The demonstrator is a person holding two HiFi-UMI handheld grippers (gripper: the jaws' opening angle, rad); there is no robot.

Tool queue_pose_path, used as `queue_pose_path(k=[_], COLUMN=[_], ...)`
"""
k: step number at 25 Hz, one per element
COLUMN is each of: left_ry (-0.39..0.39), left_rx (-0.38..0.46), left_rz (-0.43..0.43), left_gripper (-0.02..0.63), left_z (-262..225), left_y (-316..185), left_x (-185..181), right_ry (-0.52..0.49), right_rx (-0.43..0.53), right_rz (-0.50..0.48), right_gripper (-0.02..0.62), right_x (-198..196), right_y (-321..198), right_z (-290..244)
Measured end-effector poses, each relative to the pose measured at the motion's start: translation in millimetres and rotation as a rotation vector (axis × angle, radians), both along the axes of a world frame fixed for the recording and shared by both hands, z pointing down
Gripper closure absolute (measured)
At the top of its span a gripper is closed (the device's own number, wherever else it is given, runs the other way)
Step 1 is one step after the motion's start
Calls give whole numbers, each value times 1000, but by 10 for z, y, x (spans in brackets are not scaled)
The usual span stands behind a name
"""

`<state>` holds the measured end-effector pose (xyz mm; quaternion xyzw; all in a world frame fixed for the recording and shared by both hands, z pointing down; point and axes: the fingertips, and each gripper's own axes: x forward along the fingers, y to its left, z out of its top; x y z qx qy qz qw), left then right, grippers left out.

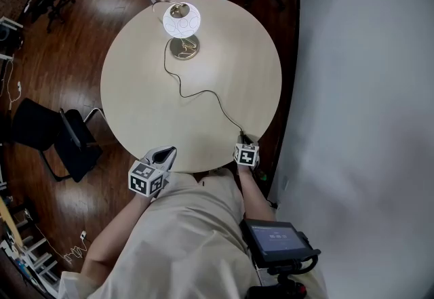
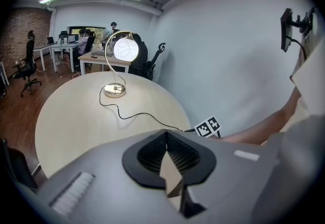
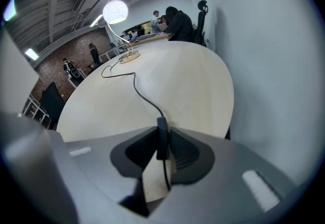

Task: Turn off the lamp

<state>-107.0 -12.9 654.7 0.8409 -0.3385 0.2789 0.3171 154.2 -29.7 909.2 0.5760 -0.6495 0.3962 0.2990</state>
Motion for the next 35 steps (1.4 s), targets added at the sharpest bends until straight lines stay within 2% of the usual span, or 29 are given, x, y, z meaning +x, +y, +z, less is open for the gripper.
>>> queue_pose_path(k=[9, 14, 19, 25, 29, 35], left_ry=[12, 14, 18, 17, 16, 33], left_rx=[0, 0, 1, 1, 0, 2], left_rz=[-3, -3, -4, -5, -8, -9], left_gripper=[606, 606, 606, 606, 606, 606], left_z=[-6, 8, 5, -2, 14, 19], left_y=[-15, -15, 4, 35, 50, 93], left_x=[-16, -19, -2, -31, -53, -54], right_ry=[89, 128, 180, 163, 141, 146], right_rx=[-29, -52, -51, -40, 5, 85], right_rz=[-145, -191, -218, -213, -199, -189], right_gripper=[529, 529, 505, 476, 430, 425], right_x=[-89, -122, -136, -134, -151, -172], right_y=[-38, -58, -61, -34, -52, 2], right_z=[-91, -93, -70, -54, -126, -355])
